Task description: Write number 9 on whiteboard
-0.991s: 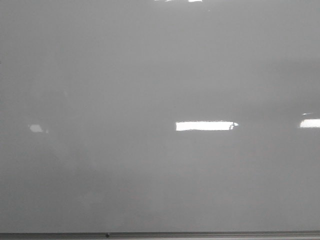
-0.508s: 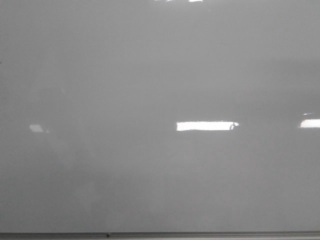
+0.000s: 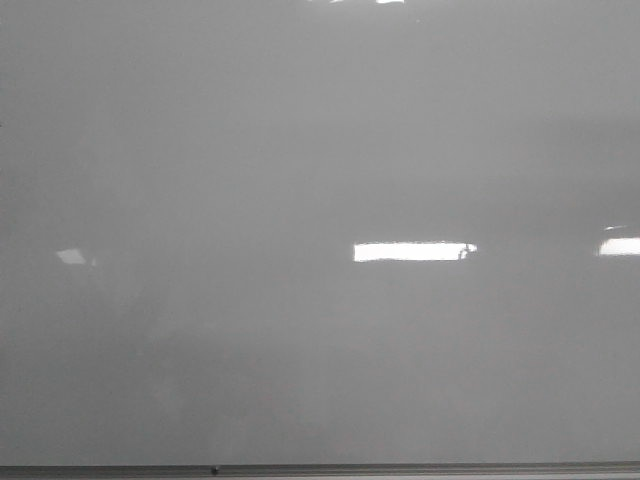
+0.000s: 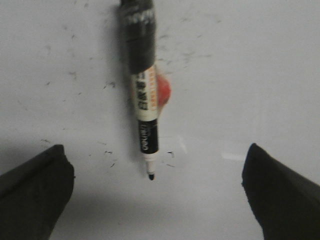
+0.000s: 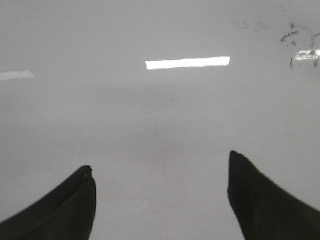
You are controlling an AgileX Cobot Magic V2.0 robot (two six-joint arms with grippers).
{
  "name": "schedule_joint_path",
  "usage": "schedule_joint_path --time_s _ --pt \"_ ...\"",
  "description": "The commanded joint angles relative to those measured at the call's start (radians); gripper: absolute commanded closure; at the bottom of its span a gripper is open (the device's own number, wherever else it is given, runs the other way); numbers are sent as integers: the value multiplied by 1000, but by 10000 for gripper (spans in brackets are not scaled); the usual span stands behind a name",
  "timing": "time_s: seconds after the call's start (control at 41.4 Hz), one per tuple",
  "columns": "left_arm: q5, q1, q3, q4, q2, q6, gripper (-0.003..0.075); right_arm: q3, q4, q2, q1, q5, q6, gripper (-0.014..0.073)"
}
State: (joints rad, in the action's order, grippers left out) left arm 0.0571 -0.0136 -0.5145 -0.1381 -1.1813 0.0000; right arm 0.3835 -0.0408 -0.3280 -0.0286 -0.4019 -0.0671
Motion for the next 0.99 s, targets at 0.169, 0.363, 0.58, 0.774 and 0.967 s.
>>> schedule_joint_path --time_s 0.169,0.363,0.58,0.774,0.967 --pt "-201 2 -68 -12 -217 -15 92 37 3 -15 -6 89 3 25" --pt "-309 -2 -79 -12 -296 -15 188 37 3 -15 -6 89 3 25" --pt "-355 -2 -79 -12 -310 -15 315 37 3 -15 -6 89 3 25" --pt "-360 -2 -79 -12 -310 -15 476 37 3 -15 -6 89 3 25" --pt "-327 -2 -79 -12 -291 -15 734 37 3 -15 -6 89 3 25"
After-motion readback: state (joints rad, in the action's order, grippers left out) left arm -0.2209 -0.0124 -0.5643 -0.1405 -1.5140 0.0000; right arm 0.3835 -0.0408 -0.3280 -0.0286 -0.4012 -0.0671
